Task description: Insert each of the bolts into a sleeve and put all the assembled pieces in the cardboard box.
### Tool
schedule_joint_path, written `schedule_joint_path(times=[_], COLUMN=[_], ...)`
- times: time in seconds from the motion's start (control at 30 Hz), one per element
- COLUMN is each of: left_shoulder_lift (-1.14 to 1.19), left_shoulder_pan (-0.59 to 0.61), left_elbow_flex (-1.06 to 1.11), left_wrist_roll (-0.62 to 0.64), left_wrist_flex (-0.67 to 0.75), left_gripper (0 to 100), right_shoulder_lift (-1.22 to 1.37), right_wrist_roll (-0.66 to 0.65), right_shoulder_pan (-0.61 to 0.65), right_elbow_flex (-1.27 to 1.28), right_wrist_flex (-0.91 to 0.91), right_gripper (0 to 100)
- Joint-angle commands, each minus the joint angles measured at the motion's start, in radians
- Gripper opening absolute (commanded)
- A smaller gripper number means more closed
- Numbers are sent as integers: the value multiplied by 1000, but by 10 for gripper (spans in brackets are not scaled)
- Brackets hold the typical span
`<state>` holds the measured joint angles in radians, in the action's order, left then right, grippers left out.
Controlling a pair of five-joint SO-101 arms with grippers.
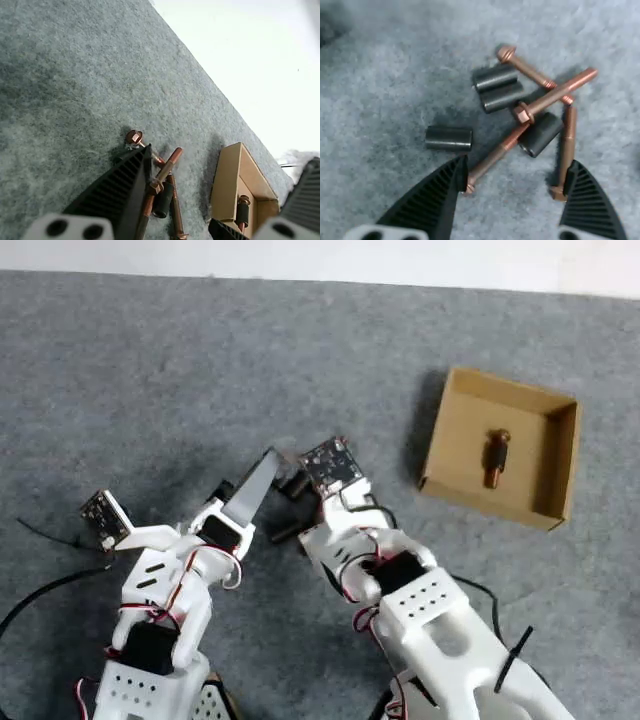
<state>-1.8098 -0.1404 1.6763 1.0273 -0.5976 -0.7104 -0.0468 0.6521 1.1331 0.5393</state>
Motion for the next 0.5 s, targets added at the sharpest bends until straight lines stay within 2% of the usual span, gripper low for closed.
schedule_joint_path(times=[0.0, 0.37, 0.47], left_shoulder_lift=[-12, -13, -13], left_shoulder_pan=[10, 10, 10], left_elbow_flex=[19, 19, 19], left_wrist_roll=[6, 6, 6], left_wrist_flex=[25, 26, 26], left_gripper=[410, 410, 410], right_shoulder_lift=[87, 501, 550], right_wrist_roll=[80, 255, 273], right_shoulder_pan=[10, -41, -39], right_elbow_flex=[-87, -380, -409], right_wrist_flex=[-1, 5, 5], right_gripper=[277, 277, 226])
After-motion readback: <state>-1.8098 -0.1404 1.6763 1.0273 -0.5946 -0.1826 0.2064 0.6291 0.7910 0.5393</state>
